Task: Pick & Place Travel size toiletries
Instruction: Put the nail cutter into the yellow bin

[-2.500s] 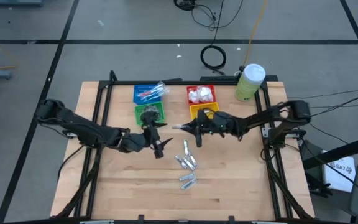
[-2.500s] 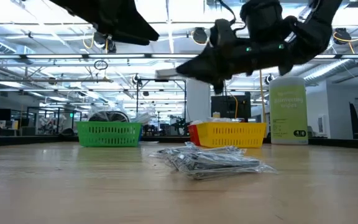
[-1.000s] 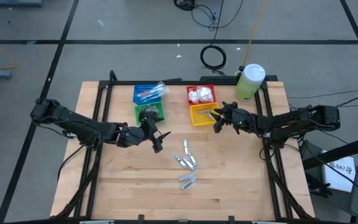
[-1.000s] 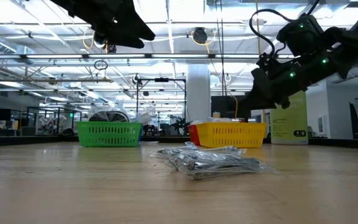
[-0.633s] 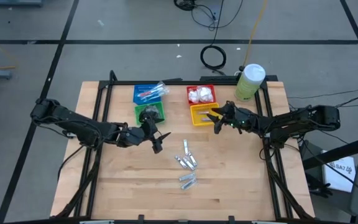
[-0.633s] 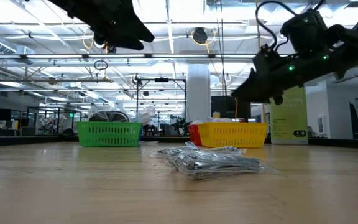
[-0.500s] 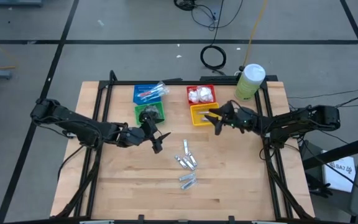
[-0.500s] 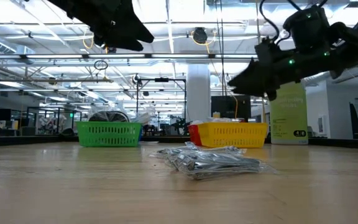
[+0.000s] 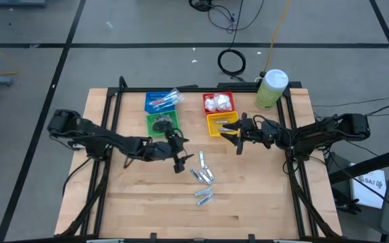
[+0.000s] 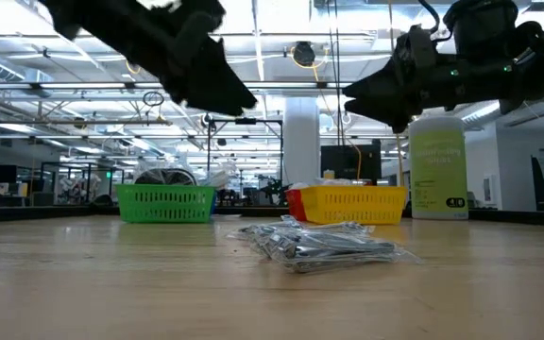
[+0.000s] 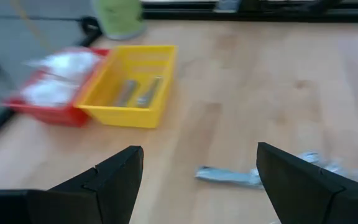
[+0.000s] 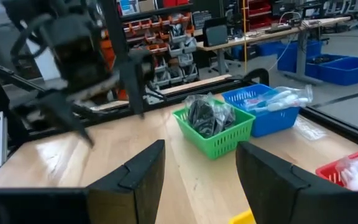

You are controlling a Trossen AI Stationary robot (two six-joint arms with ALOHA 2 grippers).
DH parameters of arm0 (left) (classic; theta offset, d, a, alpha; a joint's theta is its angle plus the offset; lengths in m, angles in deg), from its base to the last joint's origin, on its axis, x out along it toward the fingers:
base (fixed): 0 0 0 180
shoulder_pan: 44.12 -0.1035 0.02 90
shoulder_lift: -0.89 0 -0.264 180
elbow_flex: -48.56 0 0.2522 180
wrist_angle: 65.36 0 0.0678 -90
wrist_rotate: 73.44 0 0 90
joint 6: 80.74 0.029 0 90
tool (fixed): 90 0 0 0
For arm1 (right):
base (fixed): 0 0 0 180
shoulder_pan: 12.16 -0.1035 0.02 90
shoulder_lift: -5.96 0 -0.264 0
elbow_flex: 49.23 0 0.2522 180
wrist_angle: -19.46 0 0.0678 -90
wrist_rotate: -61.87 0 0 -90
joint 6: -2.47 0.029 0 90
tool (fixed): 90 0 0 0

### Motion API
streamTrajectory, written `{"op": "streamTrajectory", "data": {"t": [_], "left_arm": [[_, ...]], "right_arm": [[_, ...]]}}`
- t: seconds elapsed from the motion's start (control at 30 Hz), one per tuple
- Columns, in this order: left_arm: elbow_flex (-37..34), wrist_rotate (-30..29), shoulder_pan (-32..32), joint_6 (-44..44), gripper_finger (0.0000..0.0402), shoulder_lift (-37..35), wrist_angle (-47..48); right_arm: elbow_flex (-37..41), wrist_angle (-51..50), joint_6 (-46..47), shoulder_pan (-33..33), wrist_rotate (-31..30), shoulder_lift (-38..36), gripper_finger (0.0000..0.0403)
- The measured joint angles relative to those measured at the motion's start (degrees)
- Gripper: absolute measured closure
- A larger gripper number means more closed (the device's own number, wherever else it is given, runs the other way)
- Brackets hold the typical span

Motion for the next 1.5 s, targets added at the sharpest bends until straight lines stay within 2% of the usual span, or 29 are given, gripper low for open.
{"op": "streamTrajectory", "data": {"t": [0.17, 0.4, 0.6, 0.73, 1.03, 1.3, 1.5], "left_arm": [[0.00, 7.53, -2.48, -2.86, 0.0094, 8.27, -11.94], [0.07, 7.83, -4.11, -0.23, 0.0094, 17.59, -21.60], [2.67, 6.18, -4.83, 0.24, 0.0094, 23.35, -22.16], [6.73, 5.90, -4.87, 2.72, 0.0094, 25.89, -17.71], [16.87, 5.85, -5.62, 3.37, 0.0094, 27.73, 4.48], [20.88, 6.82, -4.61, 3.05, 0.0094, 27.10, 22.23], [21.75, 10.56, -3.70, 2.09, 0.0094, 26.65, 28.84]], "right_arm": [[0.00, -0.06, 0.00, 0.00, 0.00, 0.00, 0.0218], [0.00, -0.10, 0.24, 0.00, -0.01, 0.00, 0.0218], [0.00, -0.12, 0.24, 0.00, -0.01, 0.00, 0.0218], [0.00, -0.12, 0.23, 0.00, -0.01, 0.00, 0.0218], [-0.03, -0.29, 0.22, 0.00, -0.01, 0.00, 0.0218], [-0.04, -0.64, 0.22, 0.00, -0.01, 0.00, 0.0218], [-0.04, -0.99, 0.22, 0.00, -0.01, 0.00, 0.0218]]}}
